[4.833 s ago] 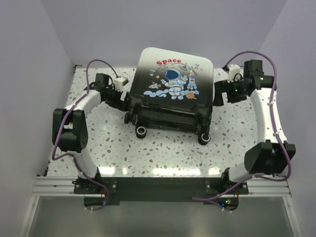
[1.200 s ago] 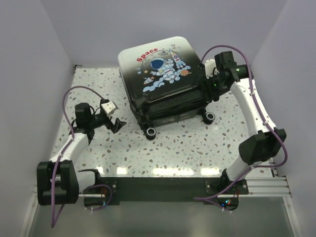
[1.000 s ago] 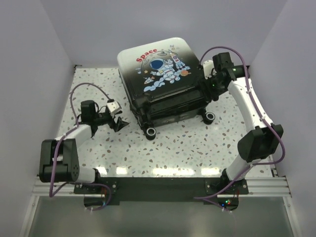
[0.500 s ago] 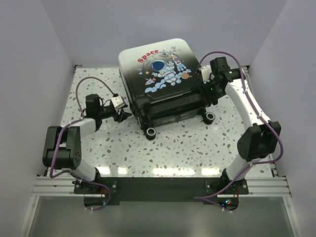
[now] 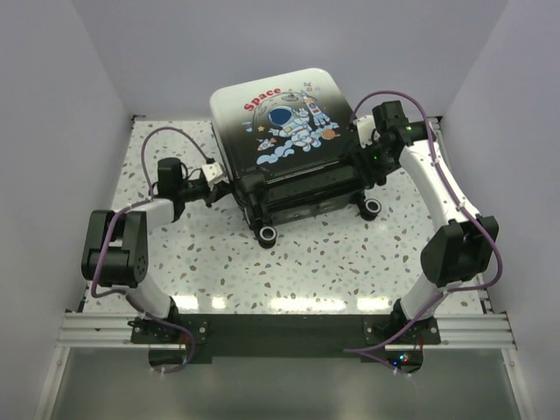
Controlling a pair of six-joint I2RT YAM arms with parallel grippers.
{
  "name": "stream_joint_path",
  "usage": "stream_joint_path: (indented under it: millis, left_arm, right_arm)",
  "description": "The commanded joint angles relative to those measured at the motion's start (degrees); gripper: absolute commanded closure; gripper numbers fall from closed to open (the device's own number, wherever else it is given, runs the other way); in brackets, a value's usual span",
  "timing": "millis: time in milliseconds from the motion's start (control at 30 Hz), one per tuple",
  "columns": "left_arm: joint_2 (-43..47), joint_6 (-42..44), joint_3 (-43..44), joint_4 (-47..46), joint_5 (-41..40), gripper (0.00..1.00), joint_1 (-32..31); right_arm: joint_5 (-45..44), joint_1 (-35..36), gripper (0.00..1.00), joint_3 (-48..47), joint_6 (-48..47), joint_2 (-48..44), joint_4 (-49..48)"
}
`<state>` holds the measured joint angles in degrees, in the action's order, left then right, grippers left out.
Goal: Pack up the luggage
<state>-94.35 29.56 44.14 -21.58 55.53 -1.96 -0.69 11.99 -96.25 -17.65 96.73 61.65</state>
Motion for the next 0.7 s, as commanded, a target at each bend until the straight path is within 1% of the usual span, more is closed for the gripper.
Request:
stream_joint_path:
  millis: [0,67,100,200,333,367,433,467,500,533,567,600,667]
  left_arm:
    - [-0.67,4.52,4.37,4.43,3.53,0.94,-0.94]
    - [0.65,7.69,3.42,9.26,4.5,1.0,-0.86]
    - [2.83,10.49,2.54,10.41,4.94,1.0,-0.86]
    - [8.29,13.76,-1.5,14.1,5.38,1.0,-0.68]
    - [15.49,16.93,-6.34,19.9,5.64,1.0,-0.77]
    - [18.47,17.54,-8.17,21.22,5.64,1.0,-0.94]
    - [21.64,19.04,-10.29,23.5,4.07,1.0,-2.34]
    - [24.71,19.04,-13.09,23.26,3.63,1.0,-2.96]
    - [26.3,17.39,-14.51,22.64,1.27,1.0,-3.75]
    - [27.71,15.37,-16.0,18.46,-0.75,1.0,-6.19]
    - [30.25,12.57,-18.71,16.16,-2.77,1.0,-7.44]
    - [31.4,7.23,-19.96,14.13,-6.01,1.0,-8.58]
    - [34.12,2.81,-22.86,8.77,-9.28,1.0,-12.71]
  right_arm:
    - [-0.89,0.32,1.0,-1.4,-1.42,-3.91,-1.27]
    - [-0.46,0.32,1.0,-1.31,-1.16,-4.44,-1.09]
    - [-0.02,0.32,1.0,-1.05,-1.07,-4.79,-1.35]
    - [0.6,0.32,1.0,0.79,-0.28,-6.55,-2.4]
    - [0.6,0.32,1.0,3.51,1.03,-7.96,-2.93]
    - [0.6,0.4,1.0,3.96,1.73,-8.22,-3.02]
    - [1.73,0.4,1.0,4.92,2.44,-8.84,-3.55]
    - [1.92,0.4,1.0,5.1,3.05,-8.92,-3.64]
    - [2.18,0.4,1.0,5.19,3.41,-9.1,-3.64]
    - [2.44,0.4,1.0,5.63,3.67,-9.27,-3.73]
    - [2.79,0.4,1.0,5.98,4.28,-9.45,-3.73]
    - [2.88,0.4,1.0,6.07,4.64,-9.37,-3.73]
    - [3.24,0.4,1.0,6.6,5.34,-9.45,-3.64]
